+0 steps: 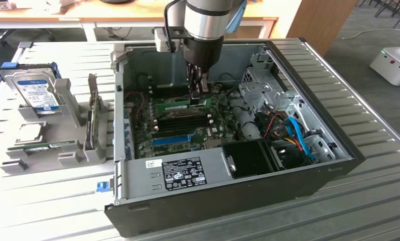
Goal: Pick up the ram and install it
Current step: 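Insert the ram into the slot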
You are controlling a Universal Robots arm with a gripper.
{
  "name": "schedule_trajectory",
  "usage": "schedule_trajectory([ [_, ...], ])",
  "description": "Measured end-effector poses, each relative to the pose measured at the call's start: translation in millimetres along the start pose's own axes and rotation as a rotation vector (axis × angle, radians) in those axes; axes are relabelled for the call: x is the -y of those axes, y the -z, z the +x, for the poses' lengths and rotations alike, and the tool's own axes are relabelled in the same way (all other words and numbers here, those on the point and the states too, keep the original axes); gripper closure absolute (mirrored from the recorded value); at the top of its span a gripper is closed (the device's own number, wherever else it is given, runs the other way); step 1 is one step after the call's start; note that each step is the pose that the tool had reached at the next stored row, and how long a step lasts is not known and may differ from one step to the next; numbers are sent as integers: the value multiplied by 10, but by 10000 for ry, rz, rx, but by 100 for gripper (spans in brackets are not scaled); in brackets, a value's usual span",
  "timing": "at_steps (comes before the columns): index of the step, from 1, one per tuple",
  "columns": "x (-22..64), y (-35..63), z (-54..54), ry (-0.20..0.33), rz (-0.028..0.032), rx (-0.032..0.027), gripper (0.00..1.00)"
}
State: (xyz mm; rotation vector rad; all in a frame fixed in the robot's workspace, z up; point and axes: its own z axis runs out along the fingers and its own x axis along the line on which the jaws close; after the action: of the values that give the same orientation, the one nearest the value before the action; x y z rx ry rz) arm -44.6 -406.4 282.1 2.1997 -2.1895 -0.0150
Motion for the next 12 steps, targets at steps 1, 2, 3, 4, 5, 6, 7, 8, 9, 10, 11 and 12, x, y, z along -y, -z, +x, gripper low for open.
schedule_trajectory([
  [1, 0, -13, 0, 0, 1, 0, 88],
  [2, 1, -26, -1, 0, 0, 1, 88],
  [3, 1, -38, -1, 0, 1, 1, 88],
  [4, 2, -51, -1, 0, 0, 0, 88],
  [5, 2, -63, -1, 0, 0, 0, 88],
  [6, 2, -75, -2, 0, 1, 0, 88],
  [7, 3, -89, -2, 0, 1, 1, 88],
  [8, 3, -101, -2, 0, 1, 1, 88],
  [9, 4, -112, -2, 0, 0, -1, 88],
  [10, 4, -123, -3, 0, 0, 0, 88],
  [11, 4, -134, -3, 0, 0, -1, 88],
  [12, 5, -144, -3, 0, 0, 0, 88],
])
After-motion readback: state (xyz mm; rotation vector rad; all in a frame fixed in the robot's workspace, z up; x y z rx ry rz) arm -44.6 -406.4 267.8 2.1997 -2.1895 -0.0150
